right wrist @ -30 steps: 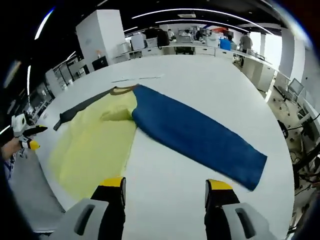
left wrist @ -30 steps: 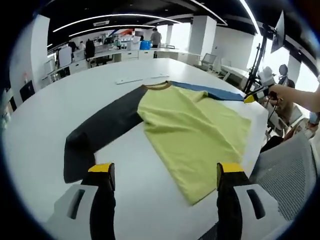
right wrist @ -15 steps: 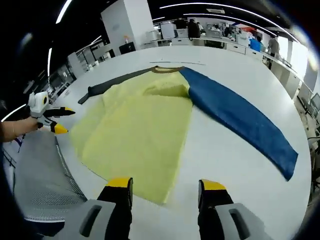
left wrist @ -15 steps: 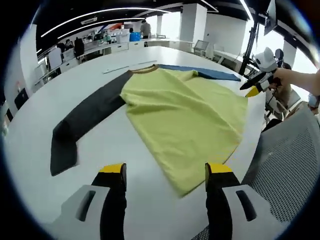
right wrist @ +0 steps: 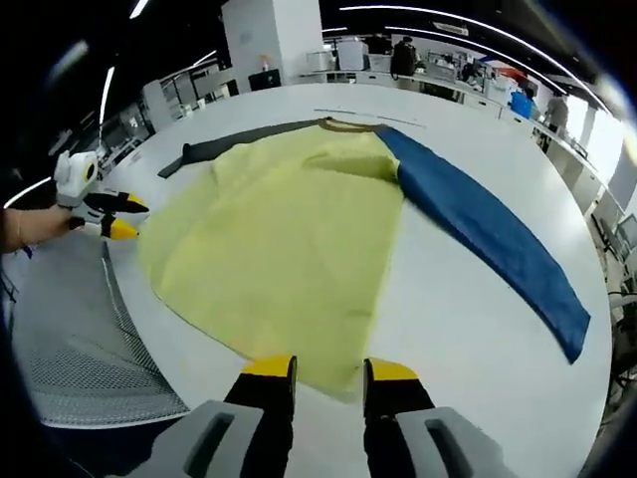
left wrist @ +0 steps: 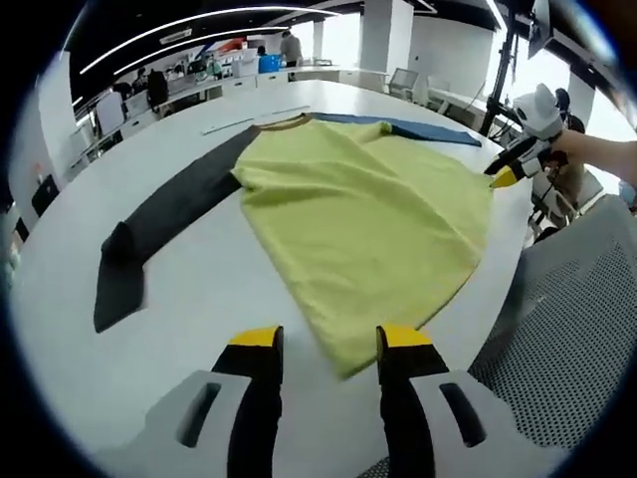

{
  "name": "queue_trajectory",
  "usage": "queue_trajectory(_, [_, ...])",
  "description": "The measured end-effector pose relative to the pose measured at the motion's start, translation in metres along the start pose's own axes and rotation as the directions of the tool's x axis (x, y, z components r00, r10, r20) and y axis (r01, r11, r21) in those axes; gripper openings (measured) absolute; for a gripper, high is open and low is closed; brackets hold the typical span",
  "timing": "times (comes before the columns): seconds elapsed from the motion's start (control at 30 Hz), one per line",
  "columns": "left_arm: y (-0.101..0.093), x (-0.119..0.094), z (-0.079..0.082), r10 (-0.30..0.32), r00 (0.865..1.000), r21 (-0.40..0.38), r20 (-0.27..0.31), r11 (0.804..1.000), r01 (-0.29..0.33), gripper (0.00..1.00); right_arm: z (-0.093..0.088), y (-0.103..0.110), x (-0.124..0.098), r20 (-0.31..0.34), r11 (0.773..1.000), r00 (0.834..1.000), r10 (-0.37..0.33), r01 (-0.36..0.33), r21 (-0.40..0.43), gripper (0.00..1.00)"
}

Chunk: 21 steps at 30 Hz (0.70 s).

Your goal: Fold the garment on the visible template until the final outline fits inside the template.

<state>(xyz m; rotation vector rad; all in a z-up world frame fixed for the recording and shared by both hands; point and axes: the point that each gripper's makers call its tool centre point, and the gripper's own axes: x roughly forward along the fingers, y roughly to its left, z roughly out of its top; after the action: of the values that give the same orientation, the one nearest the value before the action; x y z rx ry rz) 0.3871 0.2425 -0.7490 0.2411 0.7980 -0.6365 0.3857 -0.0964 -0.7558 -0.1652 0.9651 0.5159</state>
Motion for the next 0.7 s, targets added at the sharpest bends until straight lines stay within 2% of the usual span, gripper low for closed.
queue_trajectory(0.17, [-0.003, 0.000, -0.002, 0.000, 1.000, -0.019, 0.001, 1.000, 0.000, 0.24, 0.000, -0.003, -0.002, 0.008, 1.000, 1.000, -0.021, 0.021, -0.003, 0.11])
queue_trajectory(0.37, [0.001, -0.001, -0.010, 0.008, 0.999, -0.058, -0.034, 0.998, -0.010, 0.16, -0.004, -0.008, -0.005, 0.011, 0.999, 1.000, -0.019, 0.018, 0.045, 0.04])
queue_trajectory(0.43, [0.000, -0.001, -0.012, 0.002, 0.999, -0.085, -0.040, 0.996, -0.005, 0.14, -0.004, -0.008, -0.004, 0.010, 0.999, 1.000, -0.016, 0.016, 0.050, 0.02])
queue_trajectory(0.67, [0.003, 0.001, -0.011, 0.016, 0.999, -0.098, -0.050, 0.995, -0.021, 0.09, -0.003, -0.008, -0.001, 0.011, 0.998, 1.000, -0.004, 0.004, 0.061, 0.01])
queue_trajectory(0.7, [0.001, 0.001, -0.012, 0.007, 0.998, -0.114, -0.057, 0.993, -0.014, 0.06, -0.003, -0.007, 0.000, 0.011, 0.998, 1.000, -0.003, 0.002, 0.061, 0.00])
